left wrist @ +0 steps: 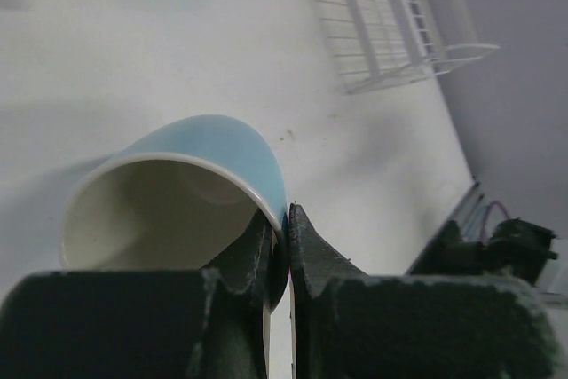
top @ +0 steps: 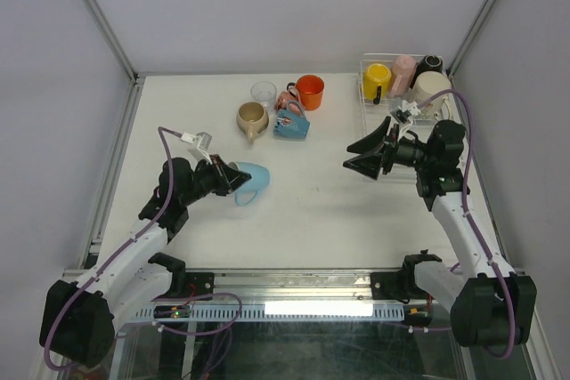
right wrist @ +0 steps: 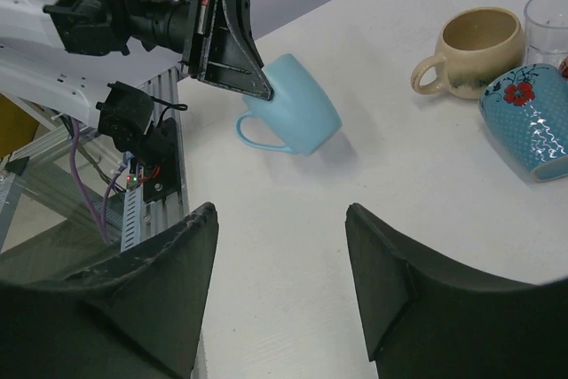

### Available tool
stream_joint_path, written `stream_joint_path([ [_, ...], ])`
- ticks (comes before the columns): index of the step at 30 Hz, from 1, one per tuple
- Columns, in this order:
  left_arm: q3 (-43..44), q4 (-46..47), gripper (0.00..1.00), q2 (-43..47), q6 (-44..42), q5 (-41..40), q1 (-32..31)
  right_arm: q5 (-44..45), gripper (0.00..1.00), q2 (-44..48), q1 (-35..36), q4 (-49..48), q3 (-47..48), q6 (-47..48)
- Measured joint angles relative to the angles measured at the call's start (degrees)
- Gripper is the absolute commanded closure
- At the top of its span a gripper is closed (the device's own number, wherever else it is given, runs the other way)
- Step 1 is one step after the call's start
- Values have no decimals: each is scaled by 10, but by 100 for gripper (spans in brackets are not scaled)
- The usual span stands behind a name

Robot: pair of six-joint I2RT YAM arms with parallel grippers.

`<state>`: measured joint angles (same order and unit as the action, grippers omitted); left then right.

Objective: Load the cups into the dish rack
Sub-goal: Pick up the cup at the center of the board.

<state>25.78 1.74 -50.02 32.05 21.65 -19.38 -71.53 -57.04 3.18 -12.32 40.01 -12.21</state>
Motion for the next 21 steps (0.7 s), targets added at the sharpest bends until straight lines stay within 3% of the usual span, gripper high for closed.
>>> stream_joint_path([
  [10, -127, 354, 100, -10, 203, 18, -23, -15, 37, 0, 1, -89, -6, -89],
  [17, -126, 495, 100, -49, 213, -68, -139, -16, 37, 1, 1, -127, -17, -141],
  [21, -125, 566, 100, -90, 211, -106, -167, -12, 37, 0, 2, -139, -17, -179],
])
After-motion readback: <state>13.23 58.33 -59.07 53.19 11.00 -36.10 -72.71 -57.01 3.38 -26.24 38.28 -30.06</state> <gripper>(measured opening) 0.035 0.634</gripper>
